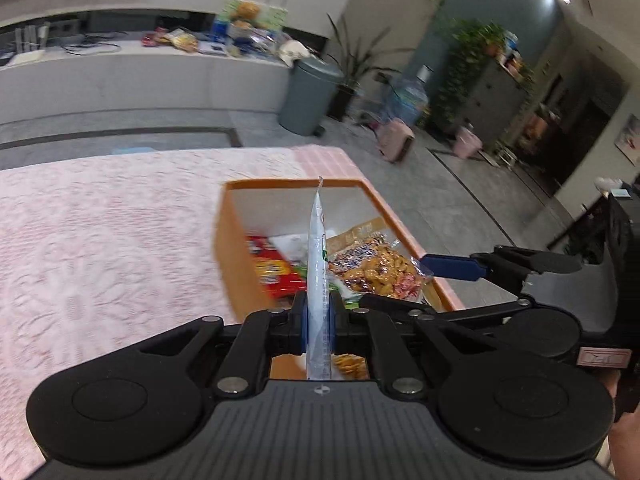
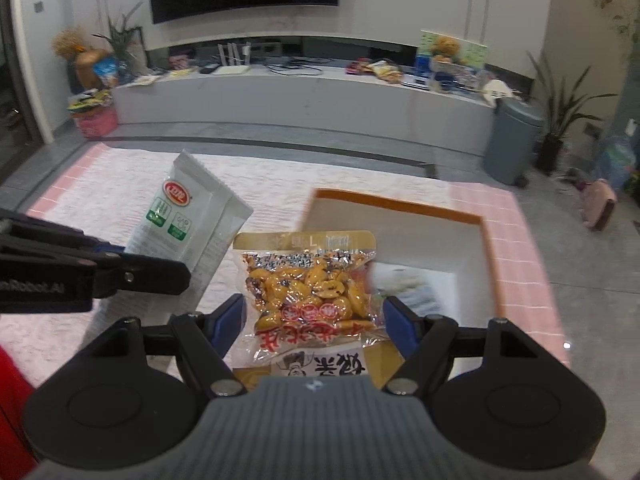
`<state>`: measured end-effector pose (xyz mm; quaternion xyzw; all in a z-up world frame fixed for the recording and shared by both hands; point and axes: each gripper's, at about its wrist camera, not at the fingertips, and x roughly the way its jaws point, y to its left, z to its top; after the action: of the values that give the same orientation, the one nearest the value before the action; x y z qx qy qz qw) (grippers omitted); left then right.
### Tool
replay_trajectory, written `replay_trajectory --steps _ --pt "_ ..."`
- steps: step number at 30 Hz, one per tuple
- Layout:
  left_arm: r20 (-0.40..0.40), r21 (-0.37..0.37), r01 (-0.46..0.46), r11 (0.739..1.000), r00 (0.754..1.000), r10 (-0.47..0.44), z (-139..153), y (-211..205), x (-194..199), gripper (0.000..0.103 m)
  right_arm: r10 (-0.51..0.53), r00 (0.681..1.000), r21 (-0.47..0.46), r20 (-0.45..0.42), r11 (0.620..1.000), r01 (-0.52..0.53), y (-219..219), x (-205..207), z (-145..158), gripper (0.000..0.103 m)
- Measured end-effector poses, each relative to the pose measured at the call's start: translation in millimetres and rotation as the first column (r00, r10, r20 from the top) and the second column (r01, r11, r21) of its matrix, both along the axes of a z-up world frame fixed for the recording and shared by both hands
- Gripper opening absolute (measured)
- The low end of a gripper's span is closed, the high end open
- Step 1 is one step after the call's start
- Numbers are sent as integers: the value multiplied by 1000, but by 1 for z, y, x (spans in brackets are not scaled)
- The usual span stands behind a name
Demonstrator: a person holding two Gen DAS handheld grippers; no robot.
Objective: Organize snacks
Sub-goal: 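Carry the white pack and peanut pack over the orange box with both tools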
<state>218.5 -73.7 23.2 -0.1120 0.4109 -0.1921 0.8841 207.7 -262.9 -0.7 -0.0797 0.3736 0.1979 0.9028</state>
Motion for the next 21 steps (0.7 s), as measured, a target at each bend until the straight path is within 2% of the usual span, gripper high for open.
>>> replay_trajectory --steps 10,16,21 --pt "-76 62 141 988 988 -136 -39 -61 50 10 -39 998 -102 -57 994 33 -43 40 -43 73" --pt "-143 94 179 979 976 -165 -69 -80 73 10 -48 993 -128 -107 991 34 -51 63 -73 73" --pt "-172 162 184 970 973 -155 -85 -92 82 10 6 994 -163 -113 986 -25 -42 69 -88 73"
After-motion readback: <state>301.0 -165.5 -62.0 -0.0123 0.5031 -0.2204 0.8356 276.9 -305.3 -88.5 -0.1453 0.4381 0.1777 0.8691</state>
